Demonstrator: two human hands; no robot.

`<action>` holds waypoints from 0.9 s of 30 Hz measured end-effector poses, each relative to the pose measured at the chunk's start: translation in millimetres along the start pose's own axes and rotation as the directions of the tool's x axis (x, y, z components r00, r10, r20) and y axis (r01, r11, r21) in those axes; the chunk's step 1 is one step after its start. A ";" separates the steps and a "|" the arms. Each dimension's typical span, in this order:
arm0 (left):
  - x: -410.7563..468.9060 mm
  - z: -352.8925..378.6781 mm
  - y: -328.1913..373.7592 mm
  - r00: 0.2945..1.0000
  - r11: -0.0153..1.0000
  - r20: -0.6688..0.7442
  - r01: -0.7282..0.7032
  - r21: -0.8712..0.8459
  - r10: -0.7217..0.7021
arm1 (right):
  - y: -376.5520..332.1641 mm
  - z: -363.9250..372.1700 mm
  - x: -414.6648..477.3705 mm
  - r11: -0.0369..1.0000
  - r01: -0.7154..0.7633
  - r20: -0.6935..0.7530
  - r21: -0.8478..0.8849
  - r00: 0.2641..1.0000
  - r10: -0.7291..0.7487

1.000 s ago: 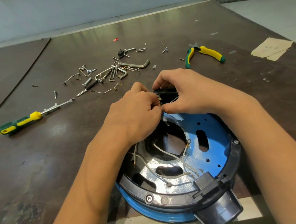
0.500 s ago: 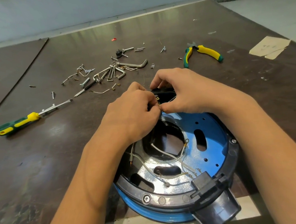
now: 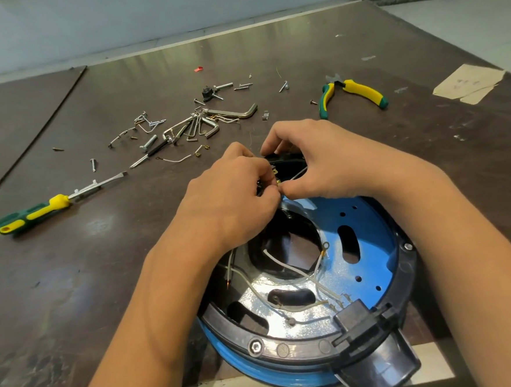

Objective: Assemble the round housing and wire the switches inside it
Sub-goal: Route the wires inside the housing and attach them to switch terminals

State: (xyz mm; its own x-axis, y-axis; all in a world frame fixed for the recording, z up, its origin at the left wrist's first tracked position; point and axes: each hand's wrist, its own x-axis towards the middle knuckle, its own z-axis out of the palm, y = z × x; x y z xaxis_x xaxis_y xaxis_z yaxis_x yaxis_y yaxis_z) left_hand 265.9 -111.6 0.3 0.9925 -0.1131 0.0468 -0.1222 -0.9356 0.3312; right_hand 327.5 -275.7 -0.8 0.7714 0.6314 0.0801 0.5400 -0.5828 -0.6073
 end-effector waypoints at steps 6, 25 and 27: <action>-0.5 -0.2 1.2 1.000 1.000 -0.007 0.005 -0.005 -0.005 | 0.7 0.3 0.6 1.000 0.004 0.010 0.008 1.000 -0.004; -1.0 -3.6 3.9 1.000 0.999 -0.004 0.014 -0.041 -0.014 | 2.5 1.4 1.7 1.000 -0.006 -0.006 0.002 1.000 0.006; -1.0 -3.8 3.5 1.000 0.998 -0.016 0.000 -0.060 -0.001 | 2.7 1.5 1.8 1.000 -0.007 -0.010 -0.013 1.000 0.007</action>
State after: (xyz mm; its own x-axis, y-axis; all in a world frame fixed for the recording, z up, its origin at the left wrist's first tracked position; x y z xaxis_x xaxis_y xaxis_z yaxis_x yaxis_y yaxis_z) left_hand 264.4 -113.5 5.0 0.9924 -0.1064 0.0614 -0.1219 -0.9140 0.3870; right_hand 329.8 -275.4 -3.5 0.7783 0.6223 0.0835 0.5388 -0.5937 -0.5977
